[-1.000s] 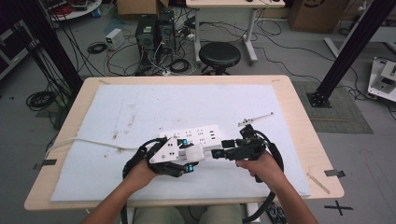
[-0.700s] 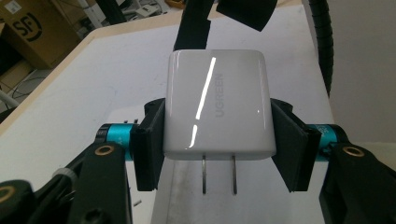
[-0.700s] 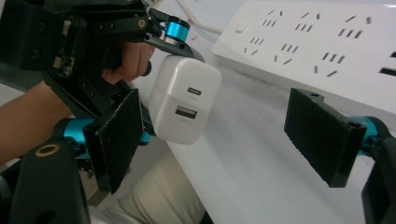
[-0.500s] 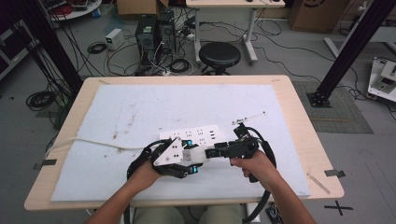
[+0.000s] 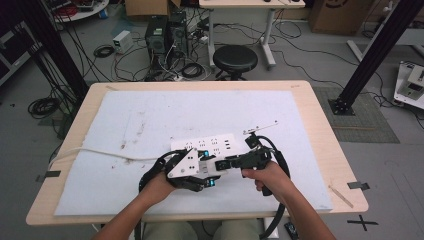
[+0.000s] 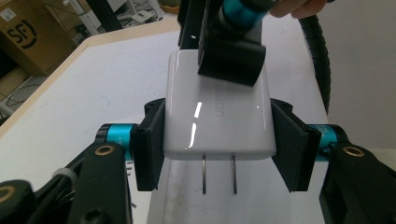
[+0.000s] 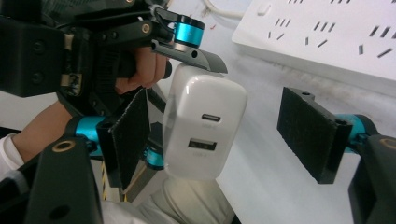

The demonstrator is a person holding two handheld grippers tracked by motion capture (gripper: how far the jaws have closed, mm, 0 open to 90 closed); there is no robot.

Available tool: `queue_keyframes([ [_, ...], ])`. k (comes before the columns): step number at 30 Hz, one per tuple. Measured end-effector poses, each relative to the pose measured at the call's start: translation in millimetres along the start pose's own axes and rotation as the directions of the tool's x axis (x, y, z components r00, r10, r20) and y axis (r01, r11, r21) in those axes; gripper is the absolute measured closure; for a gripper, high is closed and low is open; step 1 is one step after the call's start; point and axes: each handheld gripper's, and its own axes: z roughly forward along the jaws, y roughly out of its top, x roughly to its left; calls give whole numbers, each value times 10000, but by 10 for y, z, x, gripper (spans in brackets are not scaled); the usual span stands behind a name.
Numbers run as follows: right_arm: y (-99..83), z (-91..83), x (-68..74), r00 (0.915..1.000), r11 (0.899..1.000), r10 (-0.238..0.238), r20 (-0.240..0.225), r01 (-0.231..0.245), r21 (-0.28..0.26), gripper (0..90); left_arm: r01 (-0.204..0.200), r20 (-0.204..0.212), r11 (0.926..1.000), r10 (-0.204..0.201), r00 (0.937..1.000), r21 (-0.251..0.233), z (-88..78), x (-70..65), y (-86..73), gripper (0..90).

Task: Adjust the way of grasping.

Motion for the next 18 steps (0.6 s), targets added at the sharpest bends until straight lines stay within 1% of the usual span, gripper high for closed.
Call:
queue_keyframes([
  [1,-2,14,-4,10000,10000,9,-90,-9,30,276,9,0,10000,-9,10000,-20,5,-2,2,426],
  [3,-2,25,-4,9999,9999,61,-130,-59,121,276,9,0,10000,-9,10000,-20,5,-2,2,426],
  [4,-3,52,-4,9994,9997,-26,-345,34,245,390,-21,46,10000,21,10000,-24,9,-5,11,426],
  [5,-5,65,-2,9981,9995,-45,-617,63,294,430,-2,80,10000,3,10000,-80,10,-9,14,426],
  [6,-5,65,-2,9981,9995,-45,-617,63,294,430,-2,80,10000,3,10000,-80,10,-9,14,425],
  [7,-7,73,-2,9973,9995,-44,-737,67,318,470,-48,71,9999,49,10000,-93,5,-10,20,425],
  [8,-7,73,-2,9973,9995,-44,-737,67,318,470,-48,71,9999,49,10000,-93,5,-10,20,425],
  [9,-10,81,-7,9963,9995,-43,-857,71,320,500,-90,51,9999,91,9999,-91,-2,-15,30,425],
  [10,-13,82,-10,9938,9995,63,-1112,-29,307,559,-90,51,9999,91,9999,-91,-2,-15,30,425],
  [11,-12,84,-18,9926,9995,191,-1200,-161,256,574,-73,22,10000,73,10000,-60,-8,-13,32,423],
  [13,-11,89,-18,9937,9996,187,-1104,-161,242,587,-22,63,10000,23,10000,-75,-8,-16,30,420],
  [14,-10,86,-11,9952,9995,161,-962,-133,294,607,155,0,9999,-155,9999,-63,-10,-15,32,351],
  [15,-11,80,-7,9974,9995,126,-712,-105,300,615,432,-28,9991,-432,9991,-7,-12,-9,29,267],
  [16,-13,72,-12,9979,9998,-3,-652,16,201,621,641,-15,9979,-641,9979,22,-21,-5,21,220],
  [17,-14,51,-11,9983,9999,7,-583,-1,109,624,757,-86,9971,-757,9971,35,-43,-2,2,209],
  [18,-16,24,-18,9992,9998,-153,-374,150,-87,626,827,-134,9966,-826,9965,34,-58,5,-13,209],
])
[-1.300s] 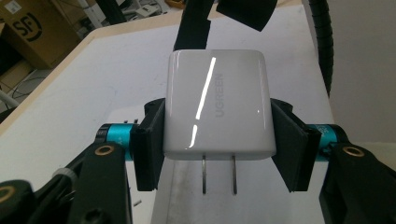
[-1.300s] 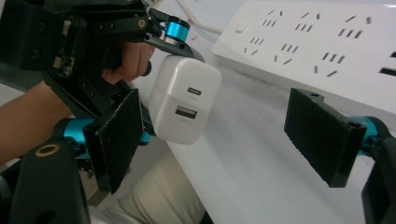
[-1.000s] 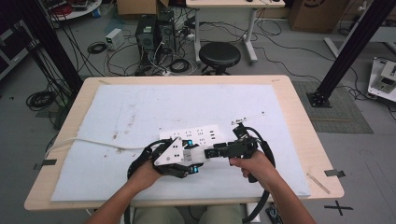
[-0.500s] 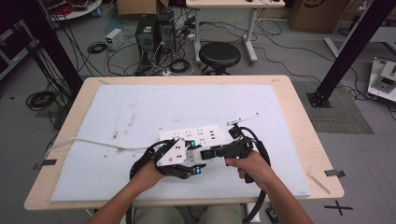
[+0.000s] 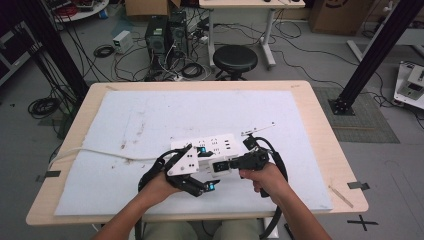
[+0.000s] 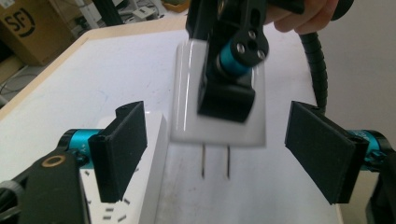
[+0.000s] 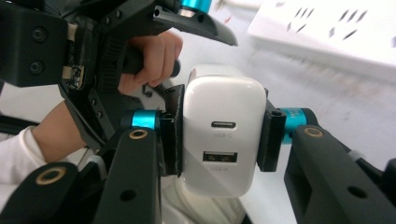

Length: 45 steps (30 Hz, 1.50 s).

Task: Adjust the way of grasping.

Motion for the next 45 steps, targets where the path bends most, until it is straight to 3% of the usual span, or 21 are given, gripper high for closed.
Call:
queue_keyframes([
  [4,-10,-95,-8,9980,9989,-294,558,314,-353,630,630,-300,9980,-631,9976,-34,-89,54,-94,209],
  [6,-20,-136,-8,9957,9970,-553,744,591,-505,631,1088,-523,9938,-1098,9926,-208,-142,87,-149,209],
  [7,-26,-150,-4,9938,9959,-706,854,752,-511,631,1444,-689,9889,-1466,9868,-361,-167,107,-181,209],
  [9,-41,-172,1,9874,9926,-1042,1192,1108,-506,631,2226,-996,9728,-2282,9685,-642,-215,159,-247,209],
  [13,-75,-205,2,9706,9816,-1681,1721,1809,-614,632,2694,-1778,9603,-2782,9439,-723,-311,226,-349,208],
  [16,-97,-228,9,9487,9691,-2215,2255,2399,-576,631,3051,-2138,9473,-3193,9232,-974,-389,268,-409,209],
  [19,-120,-252,13,9190,9575,-2628,2938,2859,-377,631,3314,-2519,9367,-3496,9024,-1128,-458,305,-475,209],
  [20,-125,-259,15,9156,9580,-2633,3039,2852,-290,631,3400,-2625,9332,-3590,8956,-1164,-480,316,-499,209],
  [22,-139,-277,9,9004,9526,-2838,3298,3040,-102,631,3574,-2796,9251,-3794,8819,-1281,-515,334,-545,209],
  [24,-154,-294,7,8813,9469,-3038,3621,3212,128,631,3670,-2930,9205,-3907,8726,-1345,-542,344,-582,209],
  [31,-188,-337,35,7960,9183,-3874,4651,3776,1187,631,3874,-3211,9110,-4123,8526,-1412,-617,364,-661,209],
  [34,-199,-371,26,7848,9183,-3900,4816,3704,1399,631,3864,-3297,9112,-4120,8494,-1430,-648,372,-676,209],
  [40,-203,-487,-17,7769,9223,-3828,4999,3528,1578,632,3900,-3426,9081,-4188,8410,-1528,-728,380,-693,209],
  [44,-194,-585,-36,7599,9194,-3907,5196,3505,1787,631,3866,-3533,9104,-4134,8392,-1472,-813,373,-707,209],
  [45,-188,-608,-45,7570,9185,-3927,5223,3519,1805,631,3903,-3566,9085,-4175,8358,-1490,-831,373,-715,209],
])
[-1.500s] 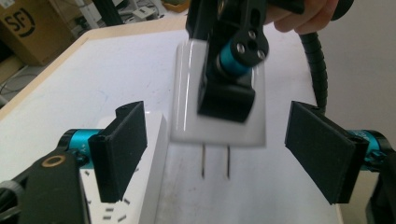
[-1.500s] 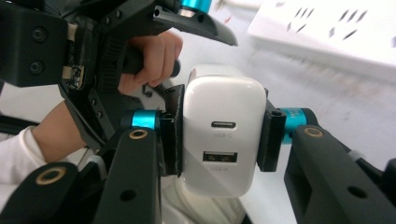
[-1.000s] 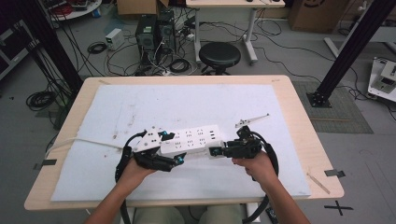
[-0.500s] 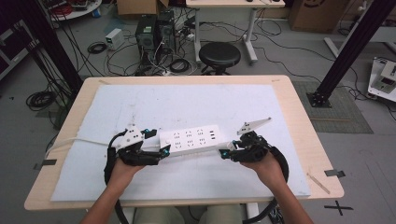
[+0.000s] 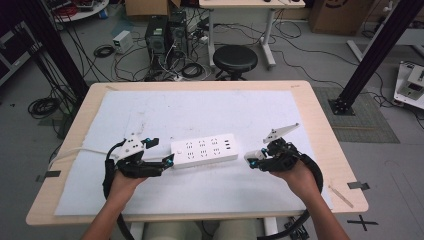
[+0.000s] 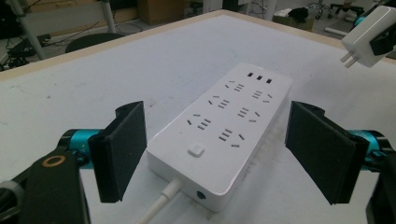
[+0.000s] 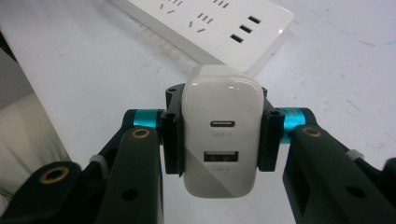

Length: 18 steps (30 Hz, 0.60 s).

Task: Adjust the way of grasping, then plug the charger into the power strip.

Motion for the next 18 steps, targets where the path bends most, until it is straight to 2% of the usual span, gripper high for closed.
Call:
queue_keyframes([
  [3,2,-46,-56,9999,10000,-2,111,2,54,631,87,-82,10000,-87,9999,2,-43,41,-5,208],
  [7,1,-82,-104,9999,9999,52,139,-54,133,631,-51,-60,9999,50,10000,-93,-102,75,6,205],
  [11,-1,-95,-143,9999,10000,56,-154,-55,46,631,-122,-64,9999,121,9999,-68,-151,103,20,205],
  [14,13,-111,-157,9999,10000,85,-139,-85,2,631,-103,-188,9999,101,9998,-84,-190,120,19,205],
  [17,31,-124,-158,9999,10000,12,-111,-12,-8,631,-128,-226,9999,127,9997,-39,-207,131,9,205],
  [18,57,-141,-165,9999,9999,-170,-30,170,16,631,-143,-272,9999,144,9995,22,-218,143,-3,205],
])
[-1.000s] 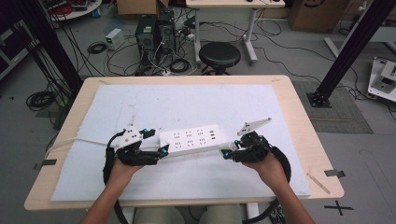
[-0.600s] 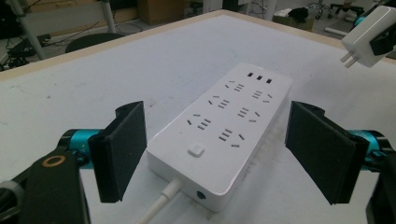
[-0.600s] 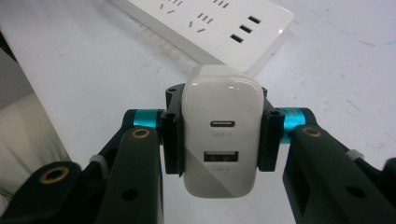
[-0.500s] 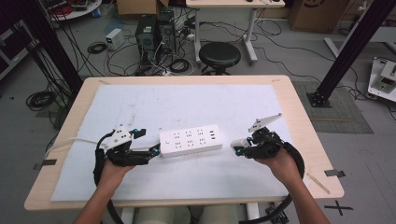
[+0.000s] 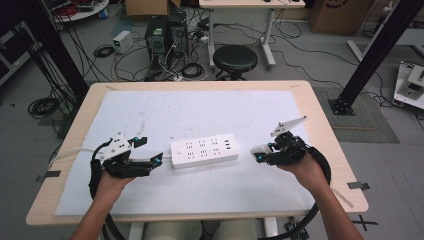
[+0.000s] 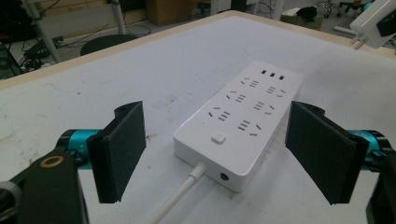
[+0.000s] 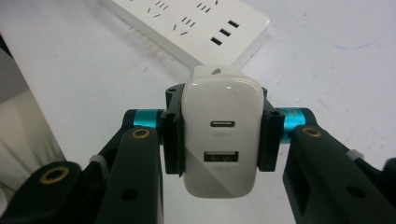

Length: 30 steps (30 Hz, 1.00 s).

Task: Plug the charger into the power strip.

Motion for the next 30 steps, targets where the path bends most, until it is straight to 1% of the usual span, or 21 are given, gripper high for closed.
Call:
queue_keyframes([
  [1,15,-6,-6,9999,9999,-107,66,107,-10,631,-13,0,10000,13,10000,38,-2,10,-7,205],
  [3,32,-15,-12,9999,9999,-147,56,147,14,631,20,-21,10000,-20,10000,30,-2,19,-16,205],
  [4,70,-24,-32,9996,9996,-296,6,296,27,631,73,-48,10000,-72,10000,15,-2,32,-30,205],
  [5,70,-24,-32,9996,9996,-296,6,296,27,631,73,-48,10000,-72,10000,15,-2,32,-30,205],
  [6,112,-24,-54,9985,9985,-545,-8,545,90,631,56,-93,10000,-56,9999,19,-4,44,-41,205],
  [7,136,-20,-58,9980,9979,-625,13,624,159,631,81,-99,10000,-81,9999,10,-3,46,-48,205],
  [9,188,-3,-75,9942,9938,-1070,76,1067,320,631,85,-69,10000,-84,9999,38,-3,47,-55,205],
  [11,210,4,-69,9937,9929,-1115,88,1111,416,631,53,-54,10000,-53,10000,63,-7,52,-65,205],
  [12,253,24,-84,9884,9874,-1517,3,1515,465,631,101,-64,9999,-101,9999,32,-12,52,-76,205],
  [16,343,66,-97,9786,9757,-2057,96,2043,798,631,161,-87,9999,-161,9998,58,-18,64,-107,205],
  [18,395,85,-97,9747,9714,-2234,96,2218,846,631,160,-72,9998,-160,9998,96,-19,73,-122,205],
  [19,395,85,-97,9747,9714,-2234,96,2218,846,631,160,-72,9998,-160,9998,96,-19,73,-122,205],
  [20,421,95,-101,9716,9680,-2365,81,2349,881,631,236,-67,9997,-235,9997,91,-16,74,-135,205],
  [22,489,140,-103,9649,9595,-2622,105,2596,1095,631,255,-43,9996,-254,9997,72,-14,76,-143,205],
  [25,568,202,-104,9599,9517,-2802,13,2776,1315,631,266,-37,9996,-266,9996,62,-13,83,-153,205],
  [27,600,235,-108,9546,9451,-2979,-54,2958,1392,631,276,-48,9996,-276,9996,55,-10,89,-158,205],
  [29,641,274,-110,9527,9403,-3036,-134,3018,1576,631,309,-47,9995,-309,9995,36,-5,93,-164,205],
  [30,663,294,-114,9500,9375,-3118,-167,3105,1569,631,303,-33,9995,-303,9995,49,-3,98,-167,206],
])
